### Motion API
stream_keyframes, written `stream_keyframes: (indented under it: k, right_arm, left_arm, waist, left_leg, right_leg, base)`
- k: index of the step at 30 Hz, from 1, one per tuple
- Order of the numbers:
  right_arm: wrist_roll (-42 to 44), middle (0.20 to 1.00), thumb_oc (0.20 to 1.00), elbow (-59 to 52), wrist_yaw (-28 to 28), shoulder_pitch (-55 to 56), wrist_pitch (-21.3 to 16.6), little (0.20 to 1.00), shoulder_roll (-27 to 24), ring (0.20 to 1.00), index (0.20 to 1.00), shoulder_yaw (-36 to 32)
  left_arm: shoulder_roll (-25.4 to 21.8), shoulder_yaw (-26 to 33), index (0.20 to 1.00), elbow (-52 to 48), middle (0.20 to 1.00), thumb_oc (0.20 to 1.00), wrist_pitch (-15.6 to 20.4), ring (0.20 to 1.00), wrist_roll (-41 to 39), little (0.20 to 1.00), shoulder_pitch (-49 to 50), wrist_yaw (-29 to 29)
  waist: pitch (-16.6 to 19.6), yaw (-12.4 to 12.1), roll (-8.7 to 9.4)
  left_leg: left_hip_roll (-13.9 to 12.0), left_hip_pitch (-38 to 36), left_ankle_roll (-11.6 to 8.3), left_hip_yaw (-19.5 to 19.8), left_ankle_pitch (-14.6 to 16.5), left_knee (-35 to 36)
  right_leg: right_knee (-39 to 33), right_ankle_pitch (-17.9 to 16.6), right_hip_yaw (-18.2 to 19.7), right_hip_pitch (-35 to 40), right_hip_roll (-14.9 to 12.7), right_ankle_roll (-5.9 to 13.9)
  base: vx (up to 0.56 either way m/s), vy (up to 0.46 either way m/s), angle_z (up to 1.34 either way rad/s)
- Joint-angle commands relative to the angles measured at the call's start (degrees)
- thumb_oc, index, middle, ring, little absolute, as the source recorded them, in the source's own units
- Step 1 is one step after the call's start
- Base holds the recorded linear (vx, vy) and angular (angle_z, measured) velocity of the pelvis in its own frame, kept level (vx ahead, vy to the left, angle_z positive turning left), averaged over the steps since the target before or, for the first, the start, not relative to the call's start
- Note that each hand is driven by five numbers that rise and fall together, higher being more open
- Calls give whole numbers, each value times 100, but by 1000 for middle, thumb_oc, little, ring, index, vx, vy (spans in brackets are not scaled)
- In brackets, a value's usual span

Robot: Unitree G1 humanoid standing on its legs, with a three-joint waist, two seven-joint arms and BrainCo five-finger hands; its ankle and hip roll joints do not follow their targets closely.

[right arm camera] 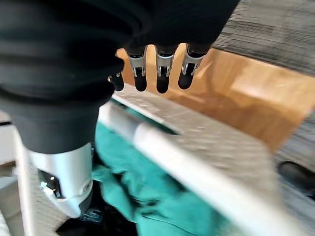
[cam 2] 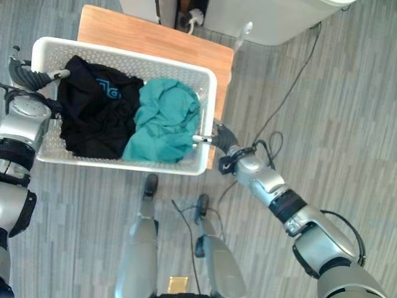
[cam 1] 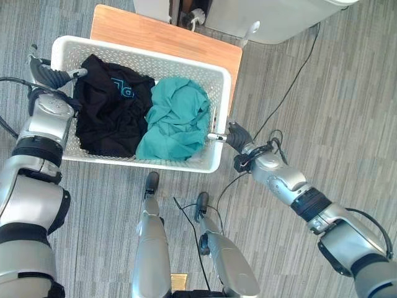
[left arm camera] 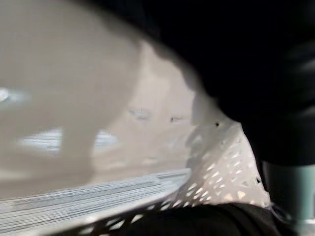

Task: Grab the laundry basket,head to the washer,open it,put in the laundry and shut it.

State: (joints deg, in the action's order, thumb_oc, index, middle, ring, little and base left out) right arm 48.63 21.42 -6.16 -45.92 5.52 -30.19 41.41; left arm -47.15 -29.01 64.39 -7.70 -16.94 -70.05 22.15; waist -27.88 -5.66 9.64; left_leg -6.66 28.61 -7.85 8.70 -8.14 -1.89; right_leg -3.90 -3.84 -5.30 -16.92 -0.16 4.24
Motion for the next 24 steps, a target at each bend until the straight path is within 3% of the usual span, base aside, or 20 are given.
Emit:
stream_keyframes:
  k: [1, 2, 4, 5, 6, 9, 10, 20, 24]
  right_arm:
    - [-3, 1000, 1000, 71, 201, 14, 67, 1000, -272, 1000, 1000, -91]
    - [-2, 1000, 1000, 71, 202, 13, 67, 1000, -272, 1000, 1000, -91]
    - [129, 1000, 1000, 275, 233, -72, 75, 1000, -248, 1000, 1000, -51]
    - [115, 1000, 1000, 426, 247, -136, 108, 1000, -236, 1000, 1000, 34]
    - [78, 1000, 1000, 760, 260, -263, 156, 1000, -188, 1000, 1000, 134]
    - [5, 1000, 1000, 1176, 254, -416, 221, 1000, -101, 1000, 1000, 210]
    - [-79, 1000, 1000, 1521, 217, -543, 257, 1000, -16, 1000, 1000, 244]
    - [-531, 1000, 1000, 2590, 34, -921, 296, 1000, 506, 1000, 1000, 101]
    - [-784, 1000, 1000, 2576, 56, -1064, 373, 1000, 346, 1000, 1000, 172]
  left_arm:
    - [-240, -88, 1000, 824, 1000, 1000, -170, 1000, 73, 1000, 89, -386]
    - [-240, -88, 1000, 825, 1000, 1000, -169, 1000, 73, 1000, 88, -386]
    - [-191, -164, 790, 858, 790, 790, -136, 790, 4, 790, 72, -484]
    - [-144, -243, 749, 825, 749, 749, -112, 749, -35, 749, 29, -540]
    - [-87, -328, 580, 813, 580, 580, -77, 580, -122, 580, -23, -600]
    - [-19, -438, 382, 811, 382, 382, -49, 382, -249, 382, -88, -671]
    - [56, -487, 200, 787, 200, 200, -8, 200, -379, 200, -90, -732]
    - [420, -693, 200, 667, 200, 200, 90, 200, -369, 200, 12, -795]
    - [410, -715, 200, 618, 200, 200, 138, 200, -396, 200, 41, -813]
  waist:
    - [-133, -33, 134]
    - [-133, -33, 134]
    - [-137, -40, 110]
    - [-140, -40, 97]
    - [-151, -39, 79]
    - [-168, -43, 55]
    - [-172, -44, 40]
    - [-191, -28, -8]
    - [-191, -14, 2]
  left_leg:
    - [-99, -41, 296, 15, 299, -71]
    - [-99, -41, 296, 15, 299, -71]
    - [-99, -38, 287, 18, 282, -55]
    - [-97, -25, 282, 28, 265, -40]
    - [-92, -20, 274, 39, 235, -1]
    - [-83, -14, 262, 46, 189, 63]
    - [-78, -3, 258, 55, 160, 97]
    - [-54, 50, 282, 89, 133, 149]
    - [-46, 36, 293, 83, 139, 155]
  right_leg:
    - [341, -209, 156, -235, -526, 317]
    - [341, -209, 155, -236, -526, 317]
    - [338, -212, 149, -251, -527, 315]
    - [334, -211, 135, -259, -526, 315]
    - [331, -214, 126, -273, -525, 310]
    - [326, -217, 110, -286, -518, 305]
    - [325, -222, 94, -305, -515, 303]
    - [327, -232, 106, -378, -500, 296]
    - [332, -229, 106, -369, -496, 299]
  base:
    - [-3, 10, -4]
    - [-7, 22, -6]
    - [-7, 20, -4]
    - [0, 0, 0]
    - [0, 0, 0]
    - [0, 0, 0]
    - [0, 0, 0]
    - [-1, 2, 0]
    - [0, 0, 0]
